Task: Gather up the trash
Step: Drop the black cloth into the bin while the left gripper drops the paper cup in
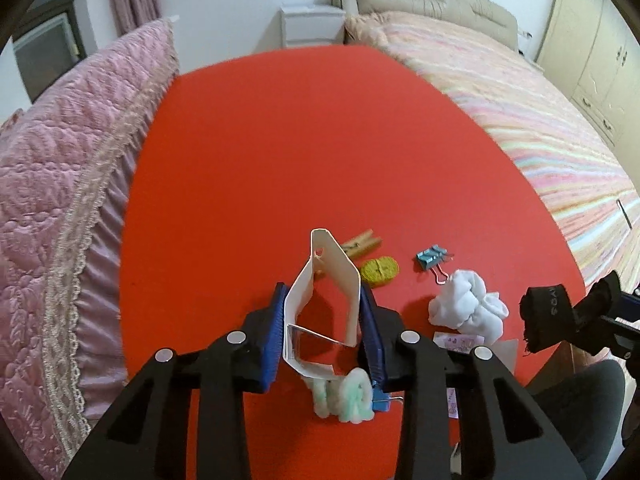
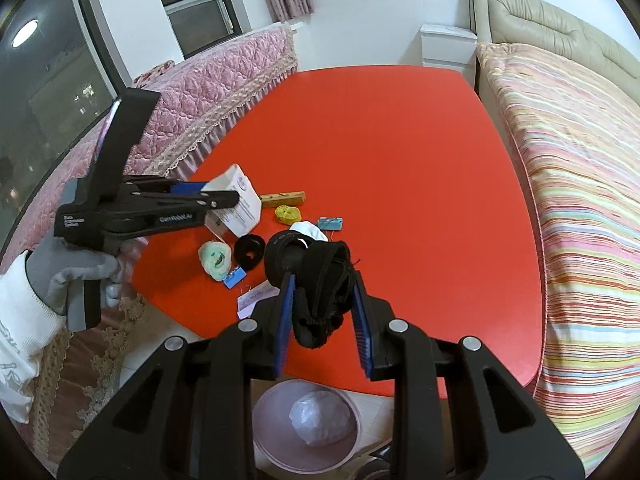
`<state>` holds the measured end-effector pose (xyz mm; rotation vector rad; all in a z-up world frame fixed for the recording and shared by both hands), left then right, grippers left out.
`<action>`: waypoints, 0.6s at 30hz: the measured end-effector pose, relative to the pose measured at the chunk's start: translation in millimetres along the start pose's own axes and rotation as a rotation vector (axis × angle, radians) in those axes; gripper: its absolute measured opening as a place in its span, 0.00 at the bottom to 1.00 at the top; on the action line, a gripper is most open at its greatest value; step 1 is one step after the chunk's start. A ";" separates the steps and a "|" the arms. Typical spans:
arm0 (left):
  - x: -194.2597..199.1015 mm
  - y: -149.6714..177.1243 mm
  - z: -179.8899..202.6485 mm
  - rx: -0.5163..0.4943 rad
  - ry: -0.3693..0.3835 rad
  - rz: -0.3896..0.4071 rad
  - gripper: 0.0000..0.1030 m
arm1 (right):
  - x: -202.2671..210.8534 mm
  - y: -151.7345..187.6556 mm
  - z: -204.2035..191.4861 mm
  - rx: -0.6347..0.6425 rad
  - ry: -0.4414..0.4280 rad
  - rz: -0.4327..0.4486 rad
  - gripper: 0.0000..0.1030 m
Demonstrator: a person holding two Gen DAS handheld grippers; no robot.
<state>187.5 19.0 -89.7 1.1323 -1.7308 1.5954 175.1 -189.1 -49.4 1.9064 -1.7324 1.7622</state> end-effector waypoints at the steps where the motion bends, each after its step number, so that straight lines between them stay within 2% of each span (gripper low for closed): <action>1: 5.4 -1.2 -2.4 0.001 -0.013 0.020 0.34 | 0.3 -0.7 -0.9 0.001 -0.001 0.003 0.26; 5: 27.0 -4.2 -11.6 0.016 -0.036 0.080 0.34 | 4.2 -1.9 -5.7 0.010 -0.005 0.009 0.26; 9: 58.3 2.8 -16.1 0.026 -0.024 0.130 0.34 | 15.0 0.2 -13.8 0.032 -0.007 0.019 0.26; 14: 97.5 26.4 -7.5 0.014 0.013 0.181 0.34 | 30.6 12.4 -26.3 0.062 -0.013 0.021 0.26; 18: 115.5 53.4 4.3 0.009 0.066 0.190 0.34 | 39.0 31.6 -36.2 0.082 -0.024 0.007 0.26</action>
Point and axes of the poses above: each gripper's, at about its wrist camera, not at the fingertips, and x roughly against the way its jaws point, z to its right, y to its underside, the point moved 6 cm from there along -x, roughly the way its jaws point, and after that the axes turned 12 degrees about -y, right-handed, at the moved point
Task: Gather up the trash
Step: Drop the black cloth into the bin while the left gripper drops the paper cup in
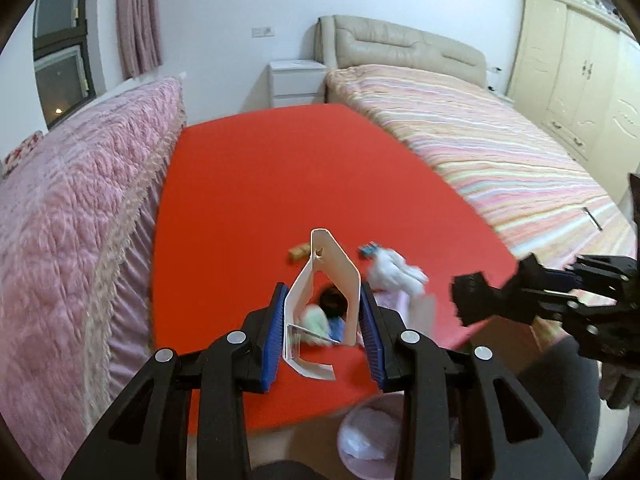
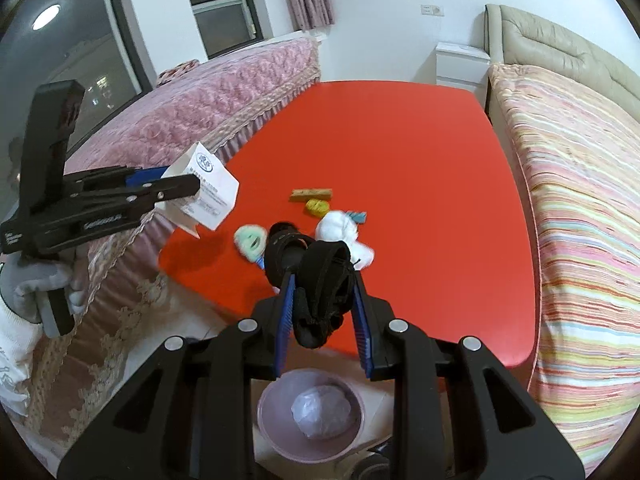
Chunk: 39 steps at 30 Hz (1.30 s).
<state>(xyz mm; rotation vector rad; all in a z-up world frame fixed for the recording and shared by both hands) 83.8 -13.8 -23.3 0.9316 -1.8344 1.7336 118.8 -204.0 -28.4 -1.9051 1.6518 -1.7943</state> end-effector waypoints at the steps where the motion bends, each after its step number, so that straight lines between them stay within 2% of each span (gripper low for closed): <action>1: 4.2 6.9 3.6 -0.002 0.008 0.001 0.34 | 1.1 3.9 -1.5 0.003 -0.001 -0.004 0.26; 9: 17.8 58.9 25.4 0.006 0.070 -0.029 0.34 | 2.2 43.4 -18.3 0.030 -0.003 -0.065 0.26; 17: 22.6 94.4 33.9 -0.006 0.090 -0.070 0.34 | -26.7 87.5 -20.3 0.009 -0.023 -0.171 0.27; 20: 24.1 101.8 34.6 -0.002 0.100 -0.083 0.34 | -39.1 101.6 -21.3 -0.006 -0.047 -0.207 0.31; 22: 23.5 104.4 34.7 -0.003 0.102 -0.089 0.34 | -44.3 108.0 -20.5 -0.013 -0.055 -0.223 0.48; 23: 23.4 106.3 35.0 -0.003 0.105 -0.093 0.34 | -45.7 109.6 -19.1 -0.017 -0.050 -0.225 0.67; 24: 23.5 107.2 35.5 -0.003 0.107 -0.094 0.34 | -46.5 110.7 -18.0 -0.021 -0.044 -0.222 0.76; 27: 22.3 110.3 37.9 -0.008 0.112 -0.102 0.34 | -44.1 109.8 -15.2 -0.042 -0.037 -0.219 0.87; 34: 19.1 117.0 56.0 -0.046 0.160 -0.131 0.35 | -26.7 100.3 -6.1 -0.066 -0.008 -0.172 0.91; 36: 19.1 118.4 61.6 -0.052 0.189 -0.141 0.39 | -21.5 97.7 -2.5 -0.074 0.001 -0.159 0.91; 38: 19.7 118.8 66.3 -0.061 0.201 -0.143 0.51 | -16.8 95.4 0.2 -0.080 0.011 -0.146 0.91; 39: 19.6 119.2 68.1 -0.062 0.206 -0.144 0.68 | -14.4 94.4 1.6 -0.083 0.013 -0.140 0.91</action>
Point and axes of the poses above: each gripper's, at about its wrist camera, not at the fingertips, and x roughly against the way its jaws point, z to its right, y to its underside, the point moved 6 cm from there along -x, roughly the way its jaws point, and after that the axes turned 12 degrees about -y, right-handed, at the moved point
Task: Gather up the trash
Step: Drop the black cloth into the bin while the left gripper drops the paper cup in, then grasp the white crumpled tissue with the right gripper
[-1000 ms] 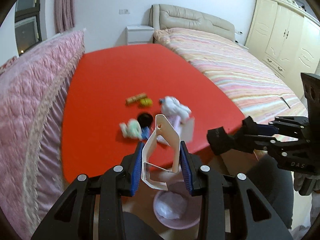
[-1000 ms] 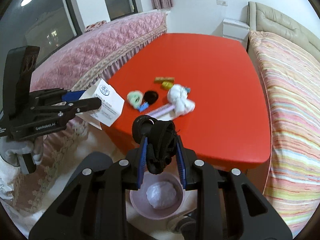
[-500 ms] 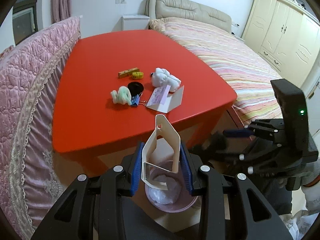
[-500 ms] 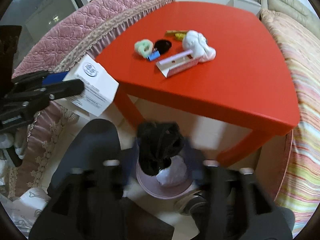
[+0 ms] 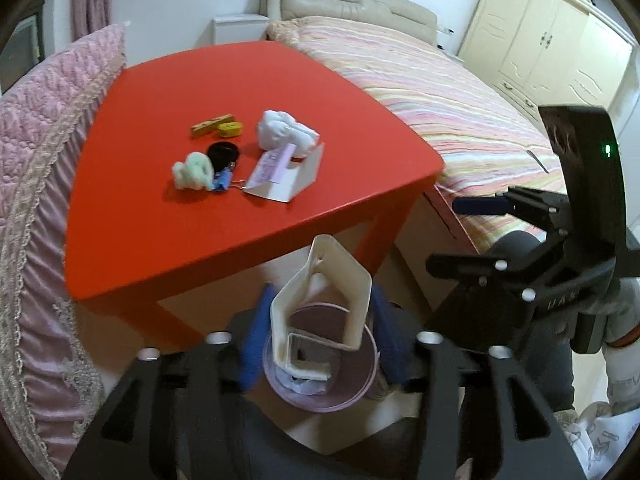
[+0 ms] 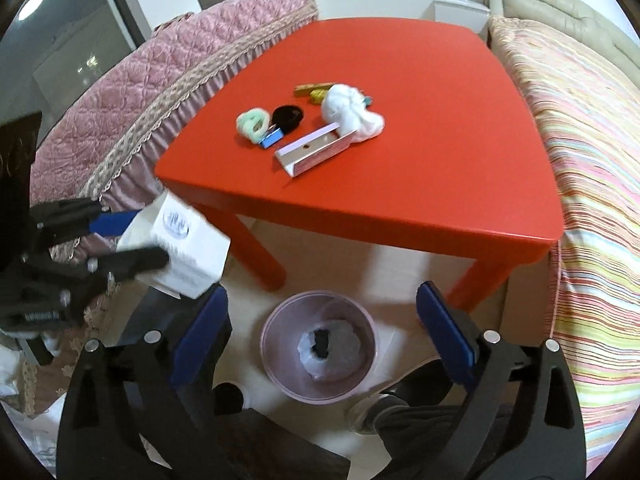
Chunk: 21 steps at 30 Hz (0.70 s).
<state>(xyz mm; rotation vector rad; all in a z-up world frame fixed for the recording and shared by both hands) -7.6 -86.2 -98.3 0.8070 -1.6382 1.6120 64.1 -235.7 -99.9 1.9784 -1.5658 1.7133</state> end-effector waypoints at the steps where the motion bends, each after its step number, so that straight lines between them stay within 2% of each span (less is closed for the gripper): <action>1: -0.1 0.0 0.6 0.004 -0.002 0.006 0.85 | 2.7 -1.1 1.2 -0.004 0.000 0.007 0.91; 8: -7.3 0.2 -4.7 0.031 -0.043 -0.005 0.92 | 8.1 -0.9 4.5 -0.013 -0.005 0.029 0.94; 15: -9.4 -1.3 -17.9 0.065 -0.092 -0.004 0.93 | 6.1 -4.5 3.3 -0.027 -0.021 0.037 0.95; 21: -7.5 -6.8 -27.0 0.085 -0.106 0.015 0.93 | 7.3 -25.7 0.8 -0.009 -0.024 0.055 0.95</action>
Point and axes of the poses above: each gripper's, at about its wrist camera, not at the fingertips, and x roughly against the way its jaws point, z to its right, y to its underside, the point moved 6 cm from there along -x, roughly the way its jaws point, and after that the axes turned 12 degrees about -y, right-handed, at the moved point
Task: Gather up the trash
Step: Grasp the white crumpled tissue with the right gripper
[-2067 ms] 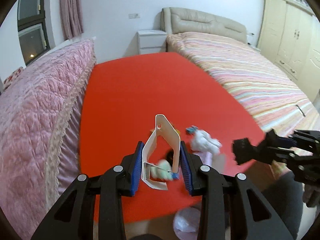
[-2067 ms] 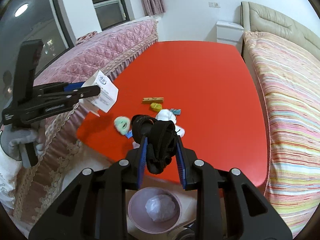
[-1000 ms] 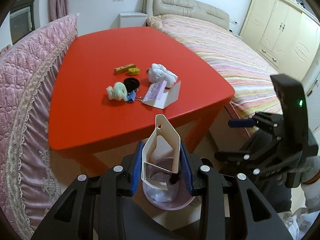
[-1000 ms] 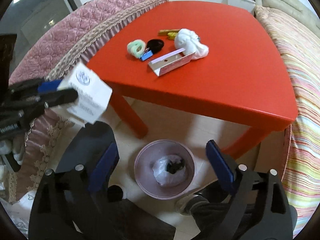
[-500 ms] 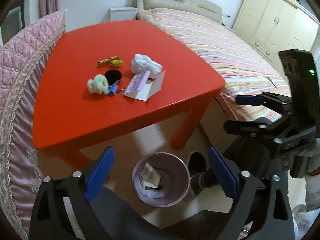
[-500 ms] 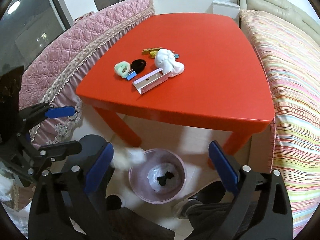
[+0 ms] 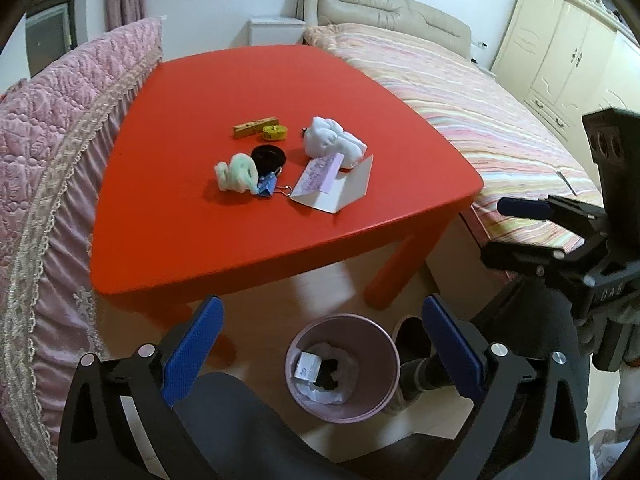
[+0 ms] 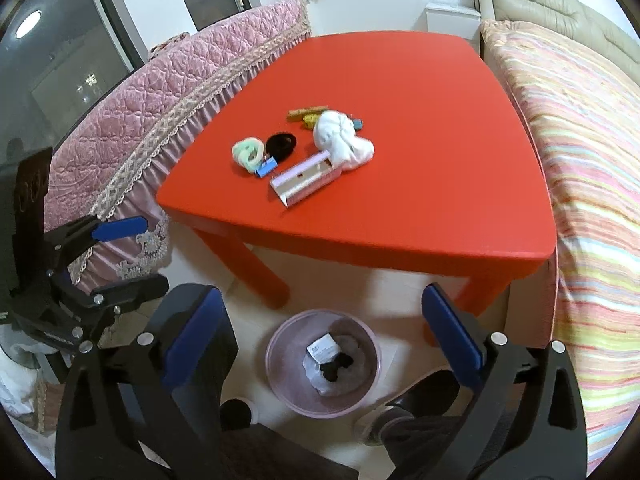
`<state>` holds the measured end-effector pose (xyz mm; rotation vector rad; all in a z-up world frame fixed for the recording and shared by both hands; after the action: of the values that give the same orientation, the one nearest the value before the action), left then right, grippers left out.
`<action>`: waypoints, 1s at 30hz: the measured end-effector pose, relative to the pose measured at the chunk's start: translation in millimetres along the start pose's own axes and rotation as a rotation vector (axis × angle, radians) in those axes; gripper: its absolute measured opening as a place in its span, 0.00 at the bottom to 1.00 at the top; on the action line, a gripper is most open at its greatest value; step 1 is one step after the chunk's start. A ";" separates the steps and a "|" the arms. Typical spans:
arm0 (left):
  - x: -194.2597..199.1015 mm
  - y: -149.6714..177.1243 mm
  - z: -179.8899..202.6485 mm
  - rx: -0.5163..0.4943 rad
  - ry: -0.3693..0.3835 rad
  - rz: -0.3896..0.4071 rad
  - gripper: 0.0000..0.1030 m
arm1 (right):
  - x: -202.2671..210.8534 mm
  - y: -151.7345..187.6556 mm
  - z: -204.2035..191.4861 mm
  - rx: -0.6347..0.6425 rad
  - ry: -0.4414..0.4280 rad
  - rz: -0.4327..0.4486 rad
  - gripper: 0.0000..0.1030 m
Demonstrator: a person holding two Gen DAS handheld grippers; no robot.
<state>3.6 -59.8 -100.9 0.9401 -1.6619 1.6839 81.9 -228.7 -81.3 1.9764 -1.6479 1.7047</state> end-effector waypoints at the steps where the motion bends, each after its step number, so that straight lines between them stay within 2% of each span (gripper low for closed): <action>1: 0.3 -0.7 -1.3 0.004 0.000 0.002 0.93 | -0.3 -5.9 -0.3 0.004 -0.003 0.002 0.95; 8: 1.9 0.1 -4.3 0.013 0.005 0.006 0.93 | -8.7 -55.1 -0.8 0.065 0.009 -0.009 0.95; 14: 3.7 2.9 -10.3 0.033 0.001 0.005 0.93 | -33.8 -100.3 1.3 0.117 0.040 -0.060 0.95; 20: 7.6 2.9 -16.4 0.046 -0.013 0.014 0.93 | -80.9 -133.3 10.2 0.134 0.080 -0.195 0.95; 29: 15.7 6.6 -27.2 0.069 -0.027 0.024 0.93 | -135.2 -144.3 42.1 0.055 0.095 -0.348 0.95; 30: 16.0 7.0 -28.2 0.072 -0.028 0.023 0.93 | -140.4 -143.9 43.0 0.054 0.103 -0.358 0.90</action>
<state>-13.6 -33.2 -91.2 0.9867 -1.6458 1.7644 238.9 -102.1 -121.6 2.0164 -1.1412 1.6934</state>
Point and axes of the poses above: each gripper's, at about its wrist camera, not at the fingertips, and x roughly against the way its jaws point, z to its right, y to its underside, the point moved 6 cm from there along -x, roughly the way its jaws point, and after that the axes turned 12 degrees about -y, right-handed, at the moved point
